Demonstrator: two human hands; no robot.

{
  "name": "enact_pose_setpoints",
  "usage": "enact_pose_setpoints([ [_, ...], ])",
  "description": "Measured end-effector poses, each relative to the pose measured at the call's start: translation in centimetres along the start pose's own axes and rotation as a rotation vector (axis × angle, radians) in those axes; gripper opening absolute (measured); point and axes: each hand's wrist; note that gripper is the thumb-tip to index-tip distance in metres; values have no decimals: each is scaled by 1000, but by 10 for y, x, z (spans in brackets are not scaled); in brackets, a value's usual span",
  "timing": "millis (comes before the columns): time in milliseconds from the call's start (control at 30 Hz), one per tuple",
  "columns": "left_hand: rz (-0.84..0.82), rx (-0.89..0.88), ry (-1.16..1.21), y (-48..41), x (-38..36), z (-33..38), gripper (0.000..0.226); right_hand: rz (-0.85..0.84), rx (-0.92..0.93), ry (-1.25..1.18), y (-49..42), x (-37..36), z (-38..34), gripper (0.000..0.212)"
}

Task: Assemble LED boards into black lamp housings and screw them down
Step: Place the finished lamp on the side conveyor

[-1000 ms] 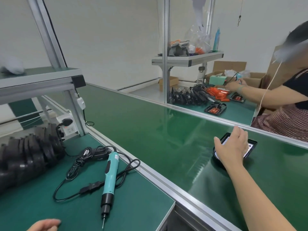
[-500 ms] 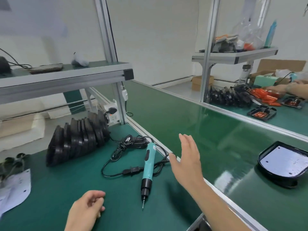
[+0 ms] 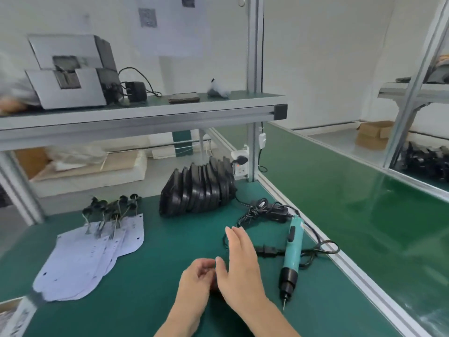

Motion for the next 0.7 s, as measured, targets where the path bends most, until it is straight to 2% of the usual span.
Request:
enact_pose_setpoints([
  [133,248,20,25,-11,17,5,12,-83,-45,-71,-5,-24,-9,58],
  [300,463,-150,-245,-62,53,39,1,-148,-130,-79,-7,-40,-5,56],
  [333,481,-179,-293,-74,58,46,9,-163,-123,-57,-7,-41,-4,56],
  [467,477,-258,-548,-125,61,70,40,-213,-82,11,-6,-42,-6,56],
  [700,333,-142,-885,-177,50,73,39,-208,-99,66,-10,-42,-7,48],
])
Point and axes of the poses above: each hand's wrist, its own y-axis away from the middle knuckle, its own x-axis out of the back of the hand, z = x × y, and after that the axes turned 3 degrees about y, right-handed
